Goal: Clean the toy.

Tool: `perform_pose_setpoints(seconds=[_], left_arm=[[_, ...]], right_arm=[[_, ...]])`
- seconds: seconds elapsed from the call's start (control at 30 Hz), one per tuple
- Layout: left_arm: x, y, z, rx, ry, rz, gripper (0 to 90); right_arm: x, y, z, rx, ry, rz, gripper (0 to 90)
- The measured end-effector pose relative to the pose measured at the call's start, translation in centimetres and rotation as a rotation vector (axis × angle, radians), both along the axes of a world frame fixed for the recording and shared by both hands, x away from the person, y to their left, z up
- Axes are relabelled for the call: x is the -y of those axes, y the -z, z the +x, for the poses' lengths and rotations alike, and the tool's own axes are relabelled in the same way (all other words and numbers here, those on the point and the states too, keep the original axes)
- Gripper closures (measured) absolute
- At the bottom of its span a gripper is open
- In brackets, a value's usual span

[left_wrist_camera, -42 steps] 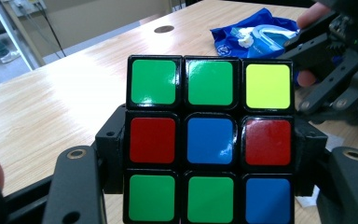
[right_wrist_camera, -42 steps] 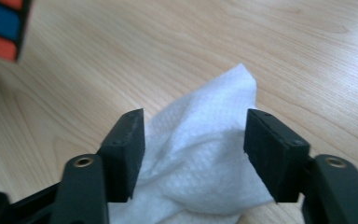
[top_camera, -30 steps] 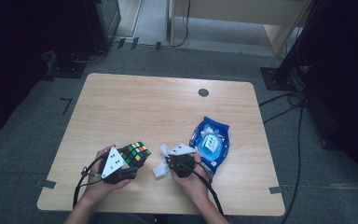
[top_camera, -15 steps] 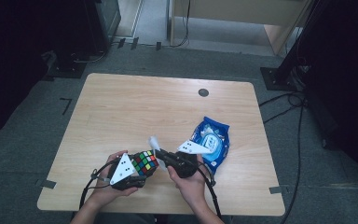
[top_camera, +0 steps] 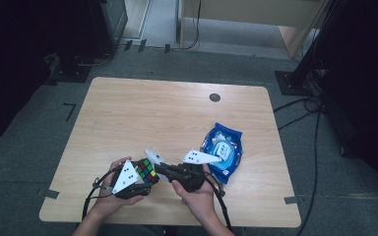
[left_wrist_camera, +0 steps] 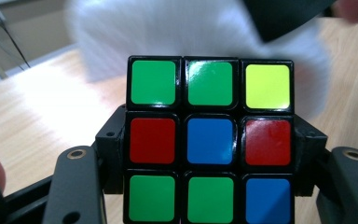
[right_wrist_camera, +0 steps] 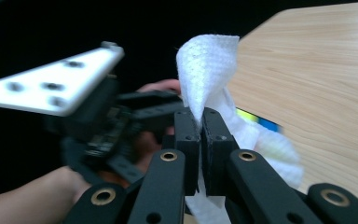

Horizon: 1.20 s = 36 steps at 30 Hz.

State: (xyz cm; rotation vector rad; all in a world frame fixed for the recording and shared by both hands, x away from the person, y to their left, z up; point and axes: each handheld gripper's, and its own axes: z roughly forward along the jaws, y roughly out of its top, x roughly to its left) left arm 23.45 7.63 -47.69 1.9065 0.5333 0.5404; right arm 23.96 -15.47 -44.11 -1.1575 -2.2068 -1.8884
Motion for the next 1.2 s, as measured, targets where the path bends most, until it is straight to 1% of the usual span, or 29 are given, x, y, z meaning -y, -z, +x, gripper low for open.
perform_pose_setpoints(seconds=[0.07, 0.1, 0.13, 0.2, 0.23, 0.3, 0.4, 0.47, 0.57, 0.67, 0.73, 0.87, 0.9, 0.93, 0.97, 1.03, 1.07, 1.13, 1.2], left_arm=[[-0.2, -0.3, 0.0, 0.001, 0.004, -0.02, 33.7], [-0.3, -0.3, 0.0, -0.002, 0.008, -0.024, 33.7], [-0.2, -0.3, 0.0, -0.001, 0.011, -0.025, 33.7], [0.1, -0.2, -0.1, -0.007, 0.023, -0.021, 33.7], [0.3, -0.1, -0.2, -0.006, 0.03, -0.013, 33.7], [0.8, 0.1, -0.4, -0.005, 0.039, 0.005, 33.7], [1.2, 0.4, -0.4, -0.004, 0.036, 0.03, 33.7], [1.0, 0.3, -0.3, -0.005, 0.028, 0.023, 33.7], [0.3, 0.1, 0.0, -0.006, 0.004, 0.007, 33.7], [-0.6, -0.2, 0.3, -0.002, -0.025, 0.001, 33.7], [-1.2, -0.4, 0.5, -0.001, -0.043, -0.015, 33.7], [-2.3, -0.7, 0.9, -0.005, -0.07, -0.052, 33.7], [-2.4, -0.7, 0.9, -0.007, -0.073, -0.051, 33.7], [-2.4, -0.7, 0.9, -0.008, -0.073, -0.047, 33.7], [-2.3, -0.6, 0.9, -0.009, -0.071, -0.042, 33.7], [-2.0, -0.6, 0.9, -0.007, -0.065, -0.038, 33.7], [-1.8, -0.5, 0.8, -0.008, -0.06, -0.038, 33.7], [-1.5, -0.5, 0.7, -0.006, -0.052, -0.032, 33.7], [-1.4, -0.4, 0.7, -0.009, -0.048, -0.03, 33.7]], right_arm=[[0.5, 0.6, 0.4, -0.012, 0.04, -0.017, 87.5], [0.7, 0.8, 0.6, -0.021, 0.059, -0.024, 87.5], [0.9, 1.0, 0.8, -0.033, 0.073, -0.021, 87.5], [1.0, 1.0, 0.9, -0.044, 0.079, -0.007, 87.5], [1.0, 0.9, 0.9, -0.037, 0.077, -0.004, 87.5], [0.6, 0.7, 0.7, -0.033, 0.059, 0.016, 87.4], [-0.1, 0.2, 0.1, -0.011, 0.02, 0.03, 87.4], [-0.4, -0.1, -0.2, 0.001, -0.01, 0.029, 87.3], [-0.6, -0.4, -0.4, 0.005, -0.06, 0.034, 87.2], [-0.4, -0.4, -0.3, 0.008, -0.067, 0.019, 87.1], [-0.1, -0.1, 0.0, 0.0, -0.047, 0.009, 87.0], [0.9, 0.7, 0.8, -0.012, 0.033, -0.042, 87.1], [1.3, 1.0, 1.1, -0.006, 0.072, -0.079, 87.1], [1.5, 1.3, 1.3, -0.005, 0.097, -0.095, 87.1], [1.7, 1.6, 1.5, -0.015, 0.115, -0.099, 87.0], [1.9, 2.1, 1.8, -0.01, 0.159, -0.146, 86.6], [2.0, 2.3, 1.9, -0.011, 0.171, -0.162, 86.0], [2.1, 2.7, 2.1, -0.014, 0.197, -0.192, 81.4], [2.1, 2.7, 2.0, 0.002, 0.223, -0.215, 74.7]])
